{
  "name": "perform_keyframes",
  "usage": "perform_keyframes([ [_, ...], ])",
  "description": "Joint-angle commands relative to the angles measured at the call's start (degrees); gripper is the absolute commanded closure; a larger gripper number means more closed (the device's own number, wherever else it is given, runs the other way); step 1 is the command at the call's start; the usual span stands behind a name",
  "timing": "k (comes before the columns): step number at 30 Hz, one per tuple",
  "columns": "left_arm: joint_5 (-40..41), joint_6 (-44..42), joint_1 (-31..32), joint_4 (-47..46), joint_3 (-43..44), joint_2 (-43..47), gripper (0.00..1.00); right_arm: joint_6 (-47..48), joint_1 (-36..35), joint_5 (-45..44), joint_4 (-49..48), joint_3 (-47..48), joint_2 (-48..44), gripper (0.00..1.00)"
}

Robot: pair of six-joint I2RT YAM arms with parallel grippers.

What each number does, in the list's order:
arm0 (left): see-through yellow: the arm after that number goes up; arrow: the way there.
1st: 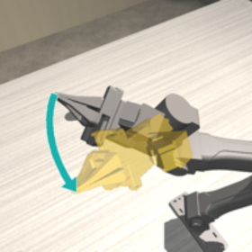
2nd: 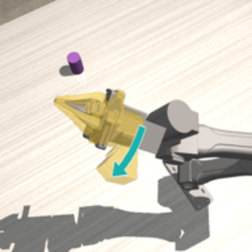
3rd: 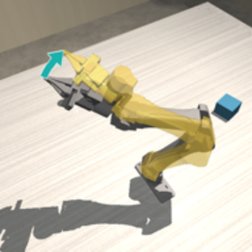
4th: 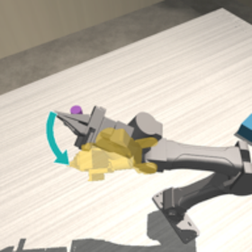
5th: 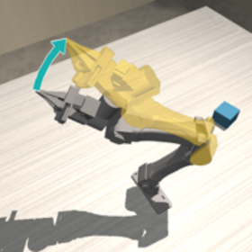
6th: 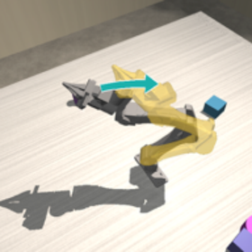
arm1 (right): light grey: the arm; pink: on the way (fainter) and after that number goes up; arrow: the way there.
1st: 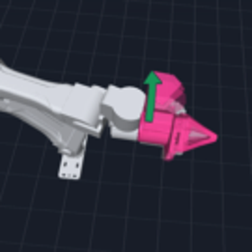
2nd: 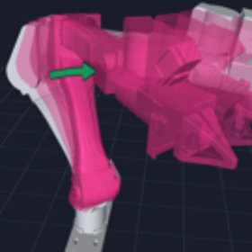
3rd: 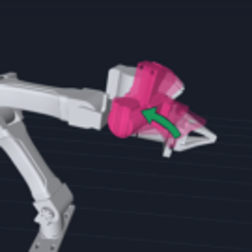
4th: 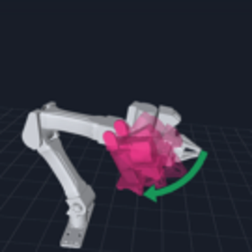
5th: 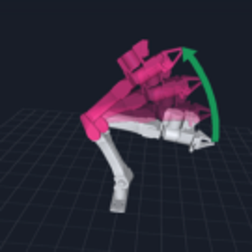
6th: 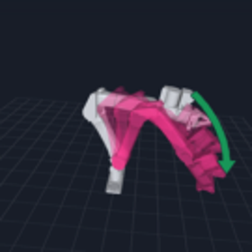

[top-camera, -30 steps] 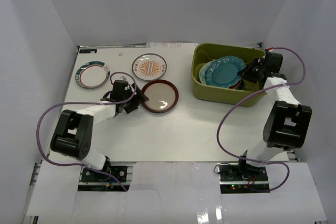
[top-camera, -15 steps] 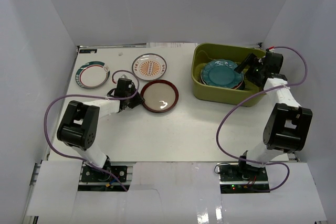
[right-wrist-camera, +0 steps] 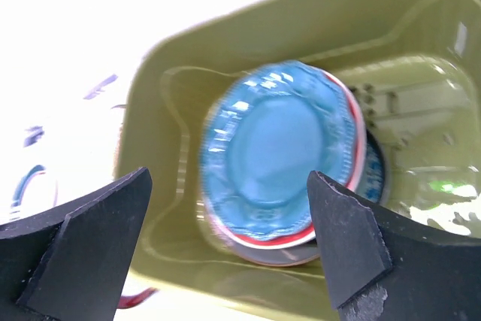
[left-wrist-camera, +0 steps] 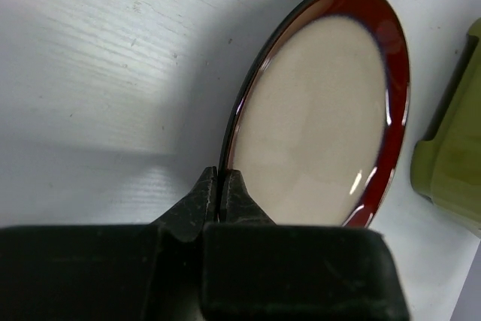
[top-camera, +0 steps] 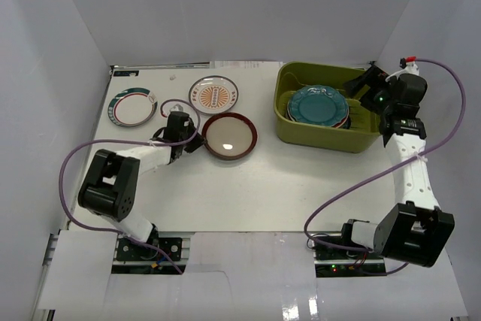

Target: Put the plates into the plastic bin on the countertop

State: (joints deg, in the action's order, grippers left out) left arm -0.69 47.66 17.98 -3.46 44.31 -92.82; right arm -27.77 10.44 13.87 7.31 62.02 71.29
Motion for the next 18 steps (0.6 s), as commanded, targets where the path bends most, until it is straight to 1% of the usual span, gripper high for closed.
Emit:
perform_keyframes([
  [1, 2.0, -1.6, -0.2, 2.0, -2.6, 8.4, 1.0, -2.0, 0.1, 5.3, -4.2, -0.3, -4.0, 0.1],
  [2, 0.8, -1.4, -0.1, 2.0, -2.8, 12.9, 1.0, -2.4, 0.0, 6.7, -4.5, -0.1, -4.6, 0.1],
  [4, -2.6, -1.4, -0.1, 2.3, -2.9, 17.4, 1.0, -3.3, 0.0, 10.9, -5.5, 0.2, -5.7, 0.1],
  [5, -4.0, -0.9, -0.1, 2.5, -2.8, 21.8, 1.0, -4.6, 0.1, 12.3, -6.6, 0.0, -6.8, 0.08],
  [7, -5.1, -0.6, 0.0, 3.1, -1.8, 25.6, 1.0, -5.9, 0.1, 15.0, -8.5, -0.1, -8.4, 0.02],
  [9, -5.7, -0.5, 0.0, 5.9, -0.6, 30.0, 1.0, -7.1, 0.0, 16.9, -10.0, -0.8, -9.6, 0.01],
  [13, -6.5, 0.3, 0.0, 7.4, 2.1, 35.7, 1.0, -10.1, -0.9, 26.8, -13.8, -2.8, -11.4, 0.01],
  [14, -6.8, 0.6, 0.0, 7.4, 2.7, 36.5, 1.0, -10.2, -3.1, 28.3, -15.0, -3.3, -11.6, 0.02],
  [16, -8.6, 1.2, 0.0, 7.0, 5.0, 37.8, 1.0, -7.4, -6.7, 30.8, -14.0, -2.9, -10.9, 0.07],
  [17, -9.5, 1.6, 0.0, 6.8, 5.8, 38.0, 1.0, -5.7, -10.9, 30.7, -12.8, -2.2, -10.5, 0.08],
  [18, -10.4, 2.1, 0.0, 5.9, 6.7, 37.9, 1.0, -2.0, -14.3, 29.6, -9.4, -0.4, -9.9, 0.09],
])
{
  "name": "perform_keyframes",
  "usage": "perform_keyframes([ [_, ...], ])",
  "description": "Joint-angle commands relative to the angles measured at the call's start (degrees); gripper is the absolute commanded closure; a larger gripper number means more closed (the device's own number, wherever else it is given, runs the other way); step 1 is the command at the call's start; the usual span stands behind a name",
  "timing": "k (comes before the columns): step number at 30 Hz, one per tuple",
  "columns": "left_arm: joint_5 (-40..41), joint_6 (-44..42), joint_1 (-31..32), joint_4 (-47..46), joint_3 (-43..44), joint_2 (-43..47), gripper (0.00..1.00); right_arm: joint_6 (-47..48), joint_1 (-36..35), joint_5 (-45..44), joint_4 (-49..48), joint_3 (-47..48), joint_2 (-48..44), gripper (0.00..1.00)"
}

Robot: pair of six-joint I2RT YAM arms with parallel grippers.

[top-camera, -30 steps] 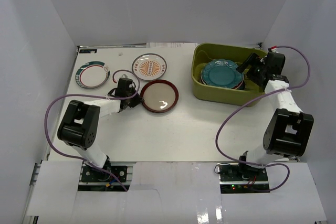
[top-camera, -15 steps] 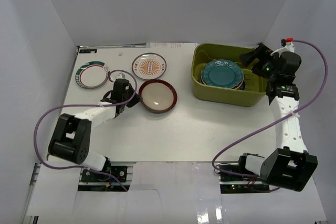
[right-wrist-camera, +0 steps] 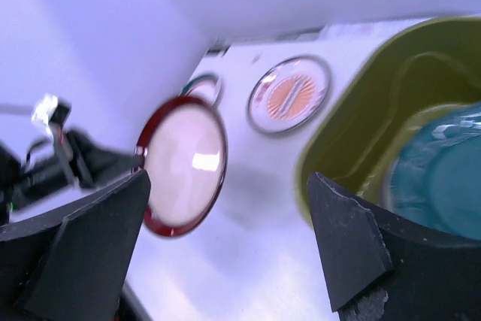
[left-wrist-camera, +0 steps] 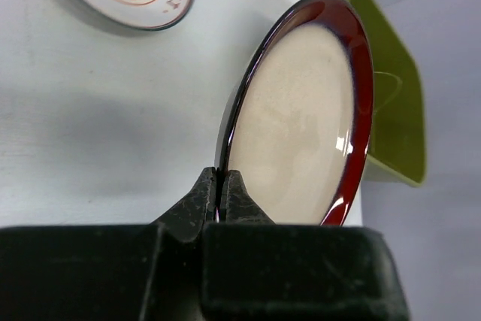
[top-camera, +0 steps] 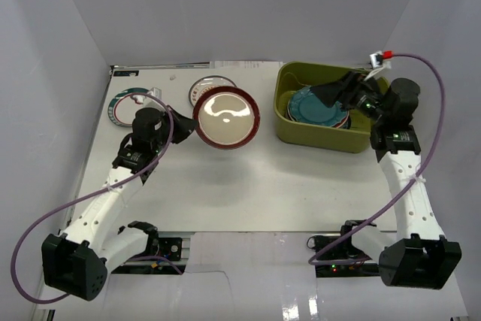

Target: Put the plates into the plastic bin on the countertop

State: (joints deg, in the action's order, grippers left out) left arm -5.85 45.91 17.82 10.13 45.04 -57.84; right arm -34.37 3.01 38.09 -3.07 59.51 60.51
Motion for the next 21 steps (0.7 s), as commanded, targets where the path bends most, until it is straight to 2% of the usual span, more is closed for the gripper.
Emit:
perform_keyframes([
  [1, -7.2, 4.2, 0.2, -8.2, 6.5, 2.7, 1.0, 6.5, -9.0, 4.3, 2.8, 3.2, 2.3, 0.1],
  [2, -8.2, 4.5, 0.2, -8.8, 7.6, 2.6, 1.0, 7.9, -12.6, 3.1, 5.2, 4.2, 3.1, 0.1],
  [4, -10.7, 5.6, 0.2, -11.4, 8.1, 2.0, 1.0, 9.3, -14.9, 1.2, 7.2, 5.6, 5.0, 0.1],
  [11, -18.4, 8.5, 0.3, -18.8, 8.2, -0.8, 1.0, 6.7, -20.4, 0.9, 3.8, 4.9, 9.4, 0.09],
  [13, -20.6, 9.3, 0.4, -20.1, 8.1, -1.9, 1.0, 4.8, -21.5, 1.4, 0.4, 4.1, 11.3, 0.02],
  [14, -21.2, 9.3, 0.5, -21.2, 8.2, -2.4, 1.0, 3.7, -21.6, 2.3, -1.0, 3.6, 11.8, 0.02],
  [15, -21.5, 9.3, 0.5, -21.5, 8.5, -2.8, 1.0, 2.6, -21.6, 2.9, -2.4, 3.3, 13.1, 0.15],
  [17, -21.9, 9.3, 0.5, -21.7, 8.7, -3.8, 1.0, -0.3, -21.7, 3.1, -5.3, 2.7, 14.5, 0.3],
  [18, -22.0, 9.3, 0.5, -21.7, 9.0, -4.2, 1.0, -1.0, -21.6, 3.0, -5.5, 3.0, 15.8, 0.52],
  [19, -22.1, 9.2, 0.5, -21.7, 9.3, -4.6, 0.93, -1.3, -21.7, 2.7, -5.6, 3.3, 16.4, 0.62],
  [20, -22.5, 8.8, 0.5, -21.7, 9.5, -5.6, 0.86, -1.9, -21.7, 1.9, -5.7, 4.4, 17.3, 0.88],
  [21, -22.3, 8.3, 0.5, -21.4, 10.2, -6.2, 0.77, -2.3, -21.6, 0.8, -5.6, 4.9, 17.4, 0.92],
])
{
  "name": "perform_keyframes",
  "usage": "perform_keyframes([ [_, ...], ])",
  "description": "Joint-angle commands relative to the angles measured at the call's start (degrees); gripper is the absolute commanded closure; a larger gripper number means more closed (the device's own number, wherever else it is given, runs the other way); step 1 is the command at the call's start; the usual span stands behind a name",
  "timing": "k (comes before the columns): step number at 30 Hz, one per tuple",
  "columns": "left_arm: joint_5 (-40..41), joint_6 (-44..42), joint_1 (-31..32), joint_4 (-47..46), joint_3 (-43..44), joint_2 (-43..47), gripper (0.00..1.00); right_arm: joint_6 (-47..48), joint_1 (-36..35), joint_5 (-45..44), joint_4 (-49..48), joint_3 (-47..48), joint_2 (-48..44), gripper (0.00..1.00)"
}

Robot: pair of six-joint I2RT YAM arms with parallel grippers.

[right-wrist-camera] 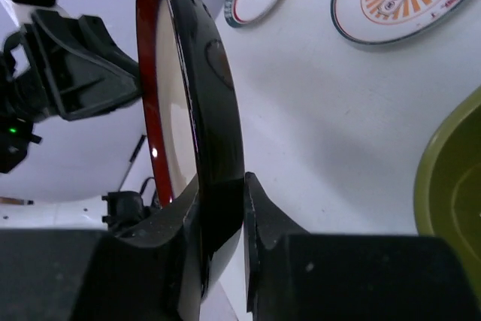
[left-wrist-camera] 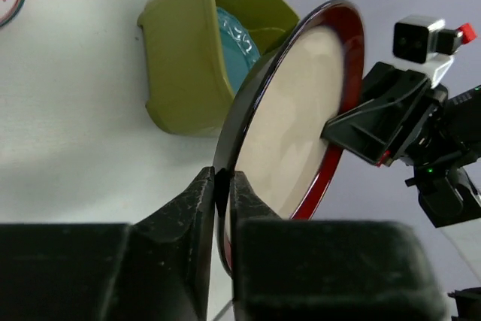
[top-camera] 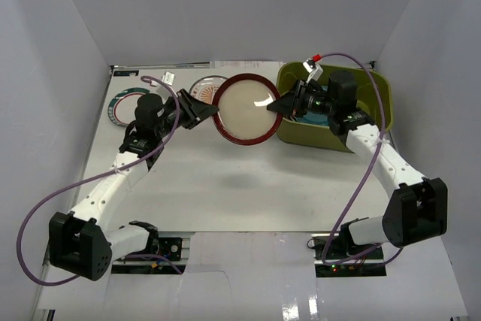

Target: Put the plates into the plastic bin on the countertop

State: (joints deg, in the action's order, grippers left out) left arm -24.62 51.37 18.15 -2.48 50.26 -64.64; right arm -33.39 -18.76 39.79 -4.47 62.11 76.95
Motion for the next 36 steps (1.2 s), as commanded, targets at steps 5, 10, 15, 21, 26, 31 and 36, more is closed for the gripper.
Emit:
perform_keyframes([
  [5, 6.6, -7.0, 0.1, 3.6, 11.5, -5.0, 0.28, 0.2, 1.8, -11.6, 2.0, 11.3, 2.1, 0.92],
  [10, 19.1, -12.3, -1.6, 10.4, 18.0, -18.1, 0.23, -1.3, 12.7, -11.6, 2.5, 15.1, 4.8, 0.92],
  [15, 22.1, -11.6, -5.0, 10.8, 20.9, -28.2, 0.23, -1.6, 24.4, -11.5, 2.5, 11.5, 5.9, 0.92],
  [21, 23.7, -11.5, -8.5, 11.0, 23.7, -39.0, 0.22, -0.3, 31.3, -10.2, 2.4, 7.2, 9.4, 0.92],
  [26, 23.7, -12.1, -9.2, 11.5, 26.8, -47.6, 0.21, 1.0, 33.1, -10.2, 2.7, 6.4, 13.1, 0.92],
  [31, 23.2, -11.7, -9.3, 10.8, 30.2, -53.6, 0.21, 3.9, 33.4, -13.8, 4.4, 5.2, 14.6, 0.92],
  [36, 23.7, -10.2, -9.3, 8.9, 31.2, -57.0, 0.26, 5.7, 33.3, -16.2, 7.9, 2.9, 14.6, 0.58],
])
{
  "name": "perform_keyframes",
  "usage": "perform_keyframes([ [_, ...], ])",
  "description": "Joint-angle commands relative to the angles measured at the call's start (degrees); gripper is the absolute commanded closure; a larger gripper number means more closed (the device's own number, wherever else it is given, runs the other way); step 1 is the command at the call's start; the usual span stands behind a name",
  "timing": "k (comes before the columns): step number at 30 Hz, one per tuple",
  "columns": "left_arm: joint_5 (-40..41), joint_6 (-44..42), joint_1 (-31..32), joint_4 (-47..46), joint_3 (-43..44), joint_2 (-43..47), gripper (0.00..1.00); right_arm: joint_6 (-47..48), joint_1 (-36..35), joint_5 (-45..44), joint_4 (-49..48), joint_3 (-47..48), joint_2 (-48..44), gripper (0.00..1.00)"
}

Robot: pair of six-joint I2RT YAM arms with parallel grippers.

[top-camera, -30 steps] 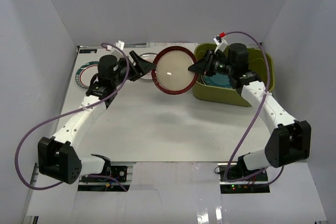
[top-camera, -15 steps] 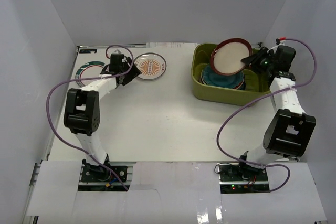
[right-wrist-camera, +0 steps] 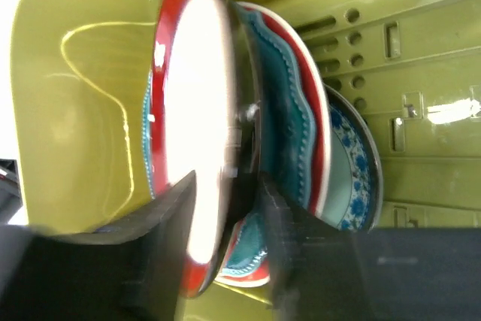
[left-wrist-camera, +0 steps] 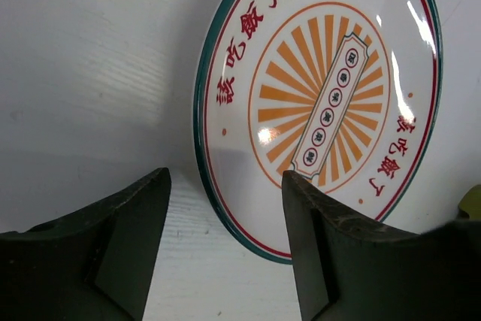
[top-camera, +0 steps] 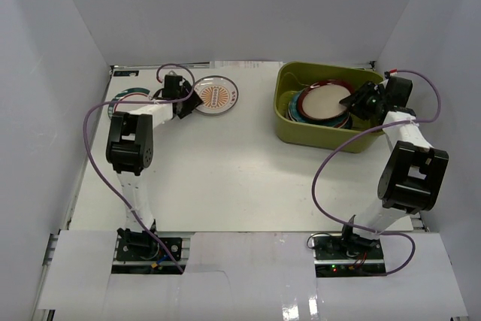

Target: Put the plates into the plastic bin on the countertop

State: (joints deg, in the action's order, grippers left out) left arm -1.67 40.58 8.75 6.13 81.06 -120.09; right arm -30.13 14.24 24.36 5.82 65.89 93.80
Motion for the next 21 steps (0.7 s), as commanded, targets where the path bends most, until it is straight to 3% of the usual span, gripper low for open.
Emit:
perform_keyframes([
  [1, 0.8, 0.7, 0.1, -0.7, 0.6, -2.2, 0.3, 2.9, 0.3, -1.4, -2.3, -1.4, -2.7, 0.5],
  [2, 0.8, 1.0, 0.1, -1.0, 0.7, -2.6, 0.37, 3.1, 0.3, -1.8, -2.0, -1.8, -3.0, 0.35],
  [3, 2.4, 1.4, 0.1, -1.4, 0.9, -3.3, 0.4, 3.5, 0.3, -3.0, -1.3, -1.9, -3.9, 0.29],
  [4, 2.7, 1.6, 0.1, -1.5, 0.9, -3.4, 0.43, 3.8, 0.3, -3.6, -1.0, -2.1, -4.5, 0.16],
  [6, 3.1, 1.8, 0.1, -2.3, 0.2, -3.3, 0.64, 4.3, 0.3, -6.2, 0.1, -2.3, -6.7, 0.04],
  [8, 3.3, 1.8, 0.0, -3.2, -1.2, -2.4, 0.75, 4.4, 0.3, -8.1, 0.5, -2.3, -8.4, 0.08],
  [9, 3.6, 1.7, -0.1, -3.8, -1.8, -2.0, 0.92, 4.5, 0.3, -10.5, 0.8, -2.4, -10.4, 0.09],
  [10, 3.8, 1.6, -0.1, -4.1, -2.3, -0.9, 0.98, 4.6, 0.3, -12.0, 0.9, -2.3, -11.5, 0.1],
  [15, 2.5, 2.2, -0.5, -8.5, -9.3, 6.0, 1.0, 5.6, 0.1, -16.1, 1.0, -1.6, -18.3, 0.1],
  [21, -7.3, 9.9, -0.5, -18.0, -22.9, 20.4, 1.0, 7.2, -7.6, -1.3, -1.6, 1.4, -19.7, 0.1],
])
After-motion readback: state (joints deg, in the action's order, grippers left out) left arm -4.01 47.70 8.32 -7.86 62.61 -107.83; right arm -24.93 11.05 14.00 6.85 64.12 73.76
